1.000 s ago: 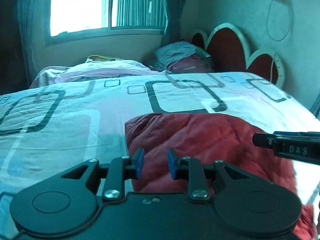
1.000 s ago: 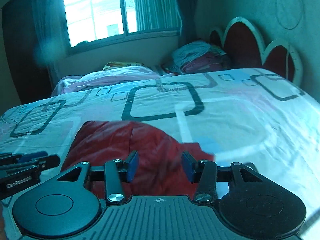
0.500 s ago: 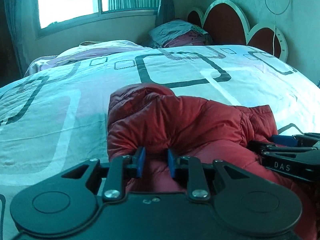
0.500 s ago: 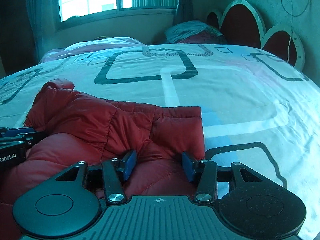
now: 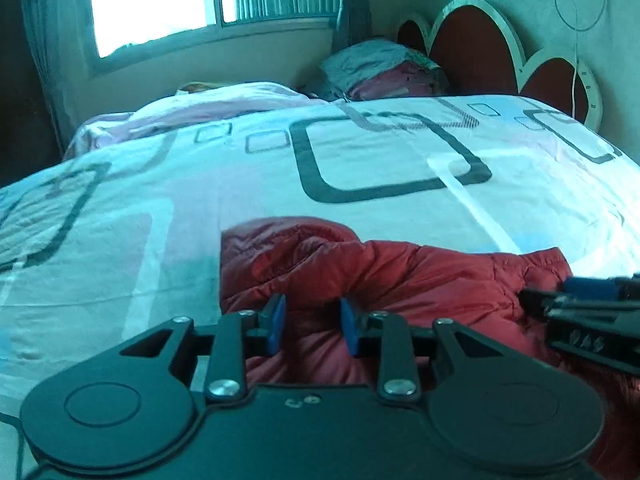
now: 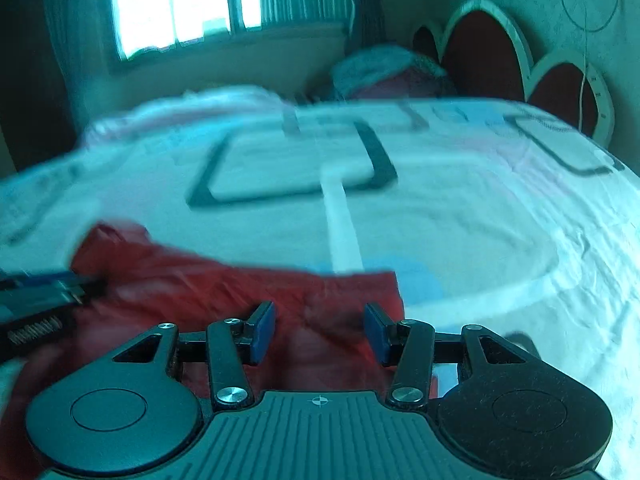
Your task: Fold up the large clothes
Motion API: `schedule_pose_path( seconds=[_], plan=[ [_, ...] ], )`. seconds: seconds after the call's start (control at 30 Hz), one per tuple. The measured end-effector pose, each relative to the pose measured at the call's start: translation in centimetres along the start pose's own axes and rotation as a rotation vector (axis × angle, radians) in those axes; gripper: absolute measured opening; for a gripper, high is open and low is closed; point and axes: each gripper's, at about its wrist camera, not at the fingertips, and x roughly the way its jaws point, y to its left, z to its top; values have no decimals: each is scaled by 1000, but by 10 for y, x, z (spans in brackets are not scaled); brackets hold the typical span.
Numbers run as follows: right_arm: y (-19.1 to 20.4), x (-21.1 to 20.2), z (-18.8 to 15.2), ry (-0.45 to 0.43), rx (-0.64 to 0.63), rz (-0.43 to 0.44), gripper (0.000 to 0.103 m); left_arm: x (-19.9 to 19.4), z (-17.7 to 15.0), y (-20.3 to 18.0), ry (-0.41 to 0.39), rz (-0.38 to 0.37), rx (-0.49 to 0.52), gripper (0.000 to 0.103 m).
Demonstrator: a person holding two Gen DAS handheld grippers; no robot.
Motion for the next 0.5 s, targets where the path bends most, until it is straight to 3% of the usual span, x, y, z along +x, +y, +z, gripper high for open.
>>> schedule_pose_path(
  seconds=[0.13, 0.33, 0.5],
  plan=[
    [-1, -3, -1, 7, -5, 2, 49, -7, 1, 1, 5, 6, 13, 30],
    [-4, -60, -10, -70, 7, 61, 49, -48, -10, 9, -19, -25, -3, 29],
    [1, -104, -34, -85, -10, 96, 49, -93, -33, 13, -37, -89, 13, 29]
  ],
)
